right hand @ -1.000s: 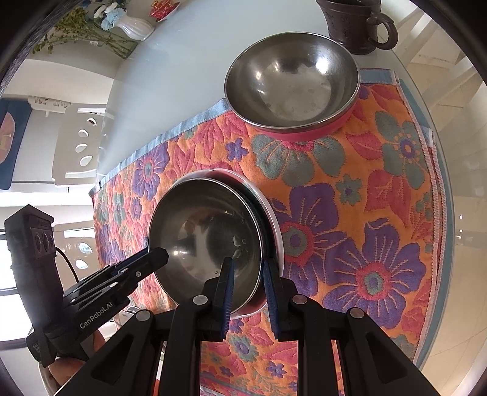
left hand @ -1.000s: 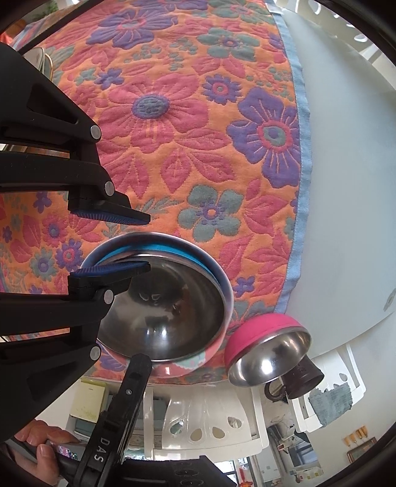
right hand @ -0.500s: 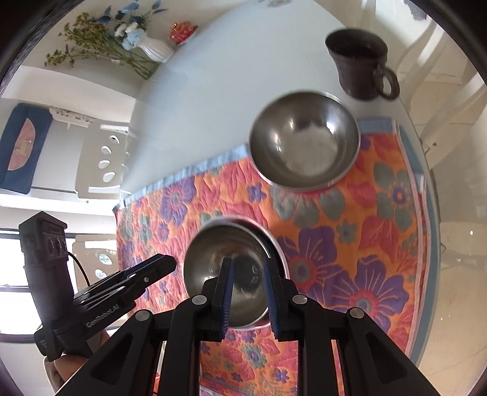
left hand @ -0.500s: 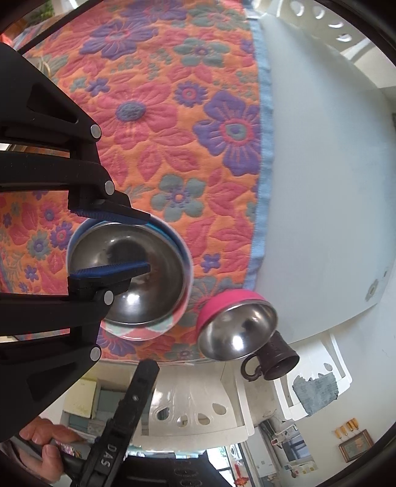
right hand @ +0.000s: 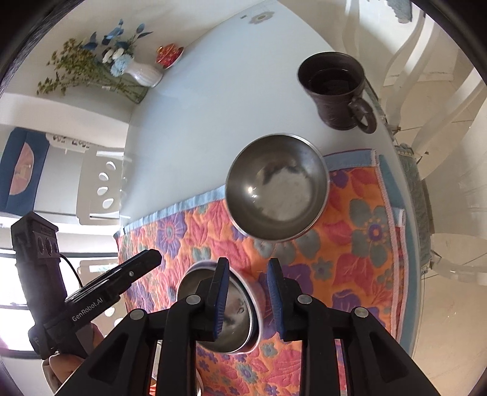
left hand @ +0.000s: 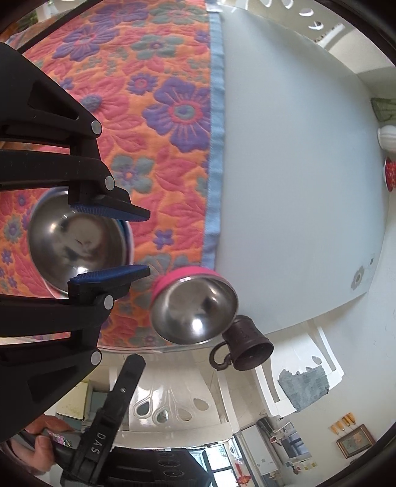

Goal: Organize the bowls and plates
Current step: 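Lift the nested bowls with both grippers and carry them over the plain steel bowl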

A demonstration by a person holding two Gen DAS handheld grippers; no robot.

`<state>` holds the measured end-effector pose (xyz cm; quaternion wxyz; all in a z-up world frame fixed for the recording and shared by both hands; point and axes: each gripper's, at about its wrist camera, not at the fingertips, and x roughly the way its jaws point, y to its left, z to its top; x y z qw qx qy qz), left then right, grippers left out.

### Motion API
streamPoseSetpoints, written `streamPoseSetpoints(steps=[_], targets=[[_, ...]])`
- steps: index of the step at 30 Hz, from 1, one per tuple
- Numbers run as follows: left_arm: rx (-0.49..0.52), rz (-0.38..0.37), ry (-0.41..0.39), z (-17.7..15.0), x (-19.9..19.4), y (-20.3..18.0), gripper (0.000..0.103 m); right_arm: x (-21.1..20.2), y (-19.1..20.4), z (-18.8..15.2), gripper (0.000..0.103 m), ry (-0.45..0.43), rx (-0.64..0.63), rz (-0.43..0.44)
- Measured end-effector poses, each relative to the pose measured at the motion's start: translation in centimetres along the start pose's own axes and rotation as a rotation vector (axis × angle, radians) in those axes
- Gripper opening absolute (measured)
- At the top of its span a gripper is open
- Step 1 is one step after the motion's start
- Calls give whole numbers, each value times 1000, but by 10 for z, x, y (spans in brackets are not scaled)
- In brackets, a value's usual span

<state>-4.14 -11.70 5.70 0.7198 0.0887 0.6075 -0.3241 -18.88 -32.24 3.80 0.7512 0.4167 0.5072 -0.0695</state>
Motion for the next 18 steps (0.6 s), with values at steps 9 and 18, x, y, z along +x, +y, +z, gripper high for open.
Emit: streamPoseSetpoints(steps=[9,18], targets=[[22,-12,34,21,26,-18,27,5,-30,21,36,-8,57,-24],[1,-12,70,31,59,-20,51,29,-51,35,42,24,89,-30]])
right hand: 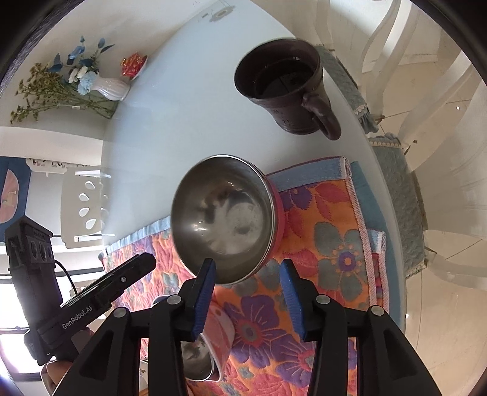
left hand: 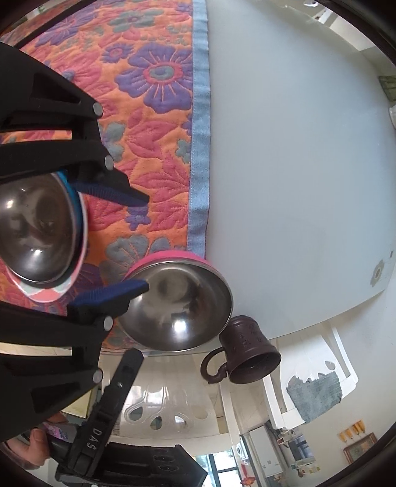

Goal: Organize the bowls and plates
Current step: 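Lift the nested bowls with both grippers and carry them over the plain steel bowl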

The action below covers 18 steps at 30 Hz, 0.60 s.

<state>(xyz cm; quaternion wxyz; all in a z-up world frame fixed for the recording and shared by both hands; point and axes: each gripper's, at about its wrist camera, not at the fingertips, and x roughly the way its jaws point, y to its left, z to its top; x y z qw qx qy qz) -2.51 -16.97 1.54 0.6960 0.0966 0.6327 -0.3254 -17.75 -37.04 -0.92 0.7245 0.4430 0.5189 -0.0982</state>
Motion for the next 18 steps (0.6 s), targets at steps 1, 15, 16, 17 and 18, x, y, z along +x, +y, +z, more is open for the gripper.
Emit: streamPoseSetpoints(steps=[1,15,16,17,18], targets=[[-3,-3,6,1,3,0,51,3,-1,1,42,4,2,1],[-6,17,56,5,46,-4,51,46,1,6,42,59,-30,-59],[-1,18,56,6,47,-6,50,49,2,6,42,61,-32,-59],[4,23,57,6,49,-6,49,51,3,6,42,63,-36,-67],[7,25,59,6,50,-6,49,53,3,7,42,64,-42,-78]])
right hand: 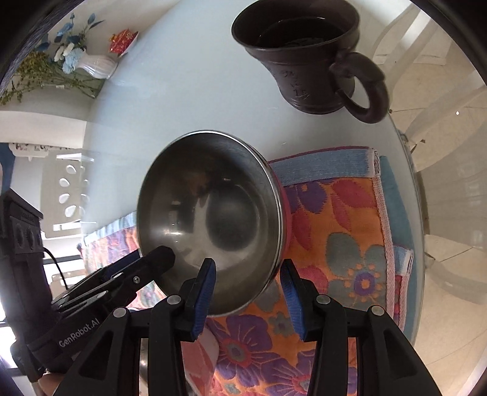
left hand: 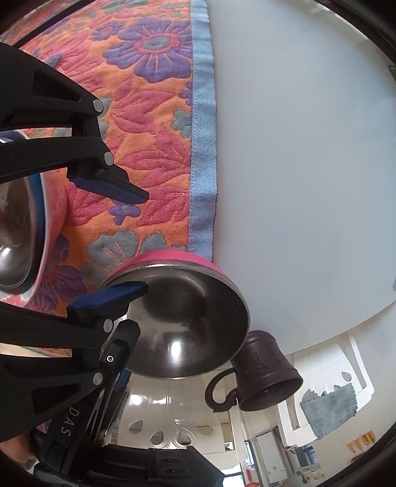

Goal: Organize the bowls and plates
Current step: 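Lift the nested bowls with both grippers and carry them over the plain steel bowl, then lower the nested bowls with both grippers into the plain steel bowl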

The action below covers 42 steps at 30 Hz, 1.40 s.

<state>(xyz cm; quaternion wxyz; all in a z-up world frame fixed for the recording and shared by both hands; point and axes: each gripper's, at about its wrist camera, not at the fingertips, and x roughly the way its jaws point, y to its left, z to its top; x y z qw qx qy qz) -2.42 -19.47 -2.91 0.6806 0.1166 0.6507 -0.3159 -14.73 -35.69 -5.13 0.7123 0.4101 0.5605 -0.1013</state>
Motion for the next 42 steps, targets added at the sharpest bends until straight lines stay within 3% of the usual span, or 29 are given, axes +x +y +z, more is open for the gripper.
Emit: streamPoseSetpoints(steps=[8,18,30,42], targets=[[2,-19,8,3,11,-2,43,11,3,3,42,0,-14,-54],[32,-39,20,9,20,-19,16,14,5,1,35,-6,-18,-57],[46,-29,13,4,15,-21,16,8,6,-5,25,-11,-38,-88],[35,-38,-15,-4,-6,-11,15,-8,13,-8,25,-33,-49,-75]])
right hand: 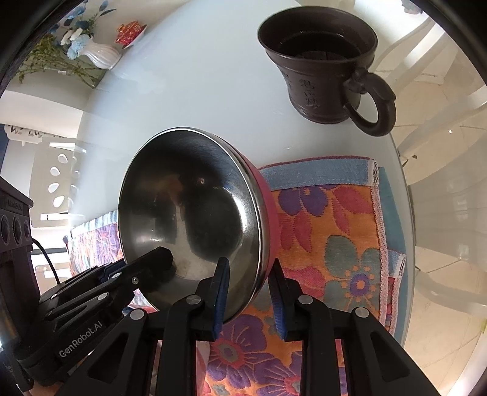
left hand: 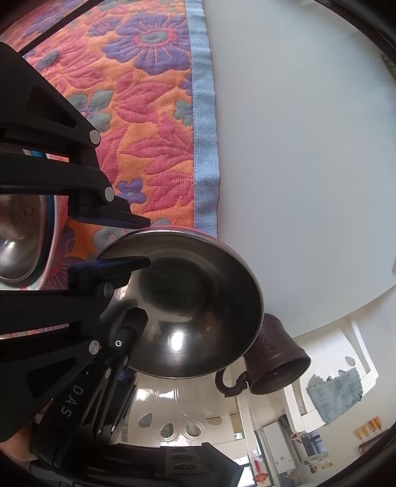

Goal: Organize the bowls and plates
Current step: 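Lower the nested bowls with both grippers into the plain steel bowl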

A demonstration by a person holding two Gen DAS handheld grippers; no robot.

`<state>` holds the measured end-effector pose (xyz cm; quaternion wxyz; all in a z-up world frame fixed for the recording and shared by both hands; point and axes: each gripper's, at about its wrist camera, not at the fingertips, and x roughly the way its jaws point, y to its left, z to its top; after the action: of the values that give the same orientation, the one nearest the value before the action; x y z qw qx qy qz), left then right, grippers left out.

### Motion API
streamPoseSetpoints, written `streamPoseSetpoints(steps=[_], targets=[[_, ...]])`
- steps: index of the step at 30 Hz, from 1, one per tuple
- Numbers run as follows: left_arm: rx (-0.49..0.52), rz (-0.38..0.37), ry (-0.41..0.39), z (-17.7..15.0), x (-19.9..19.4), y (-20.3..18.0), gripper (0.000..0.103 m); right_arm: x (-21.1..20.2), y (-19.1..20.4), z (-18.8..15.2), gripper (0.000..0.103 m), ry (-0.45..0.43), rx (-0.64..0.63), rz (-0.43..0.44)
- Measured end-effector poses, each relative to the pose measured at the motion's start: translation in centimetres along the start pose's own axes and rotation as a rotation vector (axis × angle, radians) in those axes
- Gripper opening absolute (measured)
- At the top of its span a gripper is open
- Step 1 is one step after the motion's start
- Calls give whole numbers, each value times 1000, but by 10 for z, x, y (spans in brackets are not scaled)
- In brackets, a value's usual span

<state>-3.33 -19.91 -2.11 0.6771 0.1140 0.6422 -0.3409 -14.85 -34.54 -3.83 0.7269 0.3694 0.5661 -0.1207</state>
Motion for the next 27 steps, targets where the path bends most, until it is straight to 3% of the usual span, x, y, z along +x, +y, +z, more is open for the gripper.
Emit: streamPoseSetpoints(steps=[10,27], targets=[[-21,-1,-37,-9,-30,13,15,-17,13,-7,25,-15,-21,26],[-74,-4,-110,-30,-80,32,15,-37,69,-27,25,-35,-108,17]])
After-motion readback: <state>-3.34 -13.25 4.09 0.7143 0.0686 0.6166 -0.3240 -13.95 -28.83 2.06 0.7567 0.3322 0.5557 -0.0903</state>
